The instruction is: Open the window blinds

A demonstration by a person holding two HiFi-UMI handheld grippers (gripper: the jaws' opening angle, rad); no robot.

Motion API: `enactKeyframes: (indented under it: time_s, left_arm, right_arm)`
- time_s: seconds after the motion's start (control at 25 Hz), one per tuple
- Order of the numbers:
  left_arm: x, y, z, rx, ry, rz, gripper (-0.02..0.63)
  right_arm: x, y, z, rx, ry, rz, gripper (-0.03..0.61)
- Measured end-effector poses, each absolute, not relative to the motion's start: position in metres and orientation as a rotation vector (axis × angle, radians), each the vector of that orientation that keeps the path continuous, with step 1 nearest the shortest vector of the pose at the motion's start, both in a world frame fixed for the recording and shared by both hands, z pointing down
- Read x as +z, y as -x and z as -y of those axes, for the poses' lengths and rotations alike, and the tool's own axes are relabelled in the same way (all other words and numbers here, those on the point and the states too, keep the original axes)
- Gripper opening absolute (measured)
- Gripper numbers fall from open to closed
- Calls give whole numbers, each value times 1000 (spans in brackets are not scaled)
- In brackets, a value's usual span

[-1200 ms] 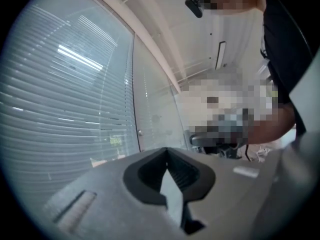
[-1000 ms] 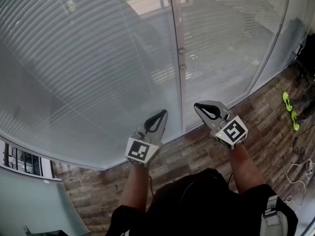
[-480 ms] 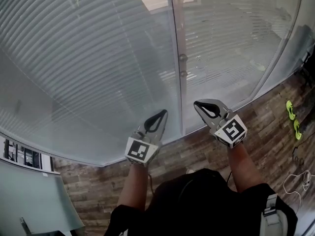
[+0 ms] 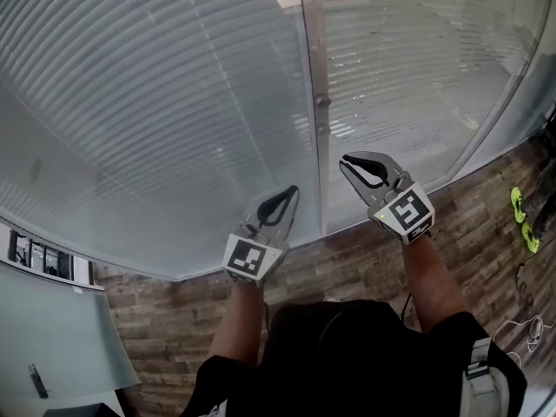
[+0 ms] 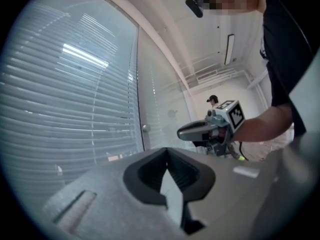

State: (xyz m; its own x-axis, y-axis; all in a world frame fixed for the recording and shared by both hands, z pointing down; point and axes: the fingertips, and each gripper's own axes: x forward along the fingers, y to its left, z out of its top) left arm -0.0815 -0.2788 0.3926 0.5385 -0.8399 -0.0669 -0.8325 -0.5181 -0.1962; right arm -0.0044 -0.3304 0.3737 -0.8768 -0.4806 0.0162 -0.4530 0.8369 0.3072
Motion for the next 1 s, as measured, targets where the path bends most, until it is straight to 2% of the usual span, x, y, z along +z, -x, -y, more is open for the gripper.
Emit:
enactKeyframes:
  time_s: [0.4, 1.0]
  left_arm:
    - [389, 74, 284, -61, 2635, -1368, 5]
    - [397, 96, 282, -75, 2698, -1217, 3]
  right_arm:
    - [365, 14, 360, -572, -790, 2771, 103]
    - [336, 43, 421, -1046, -986, 2116, 177]
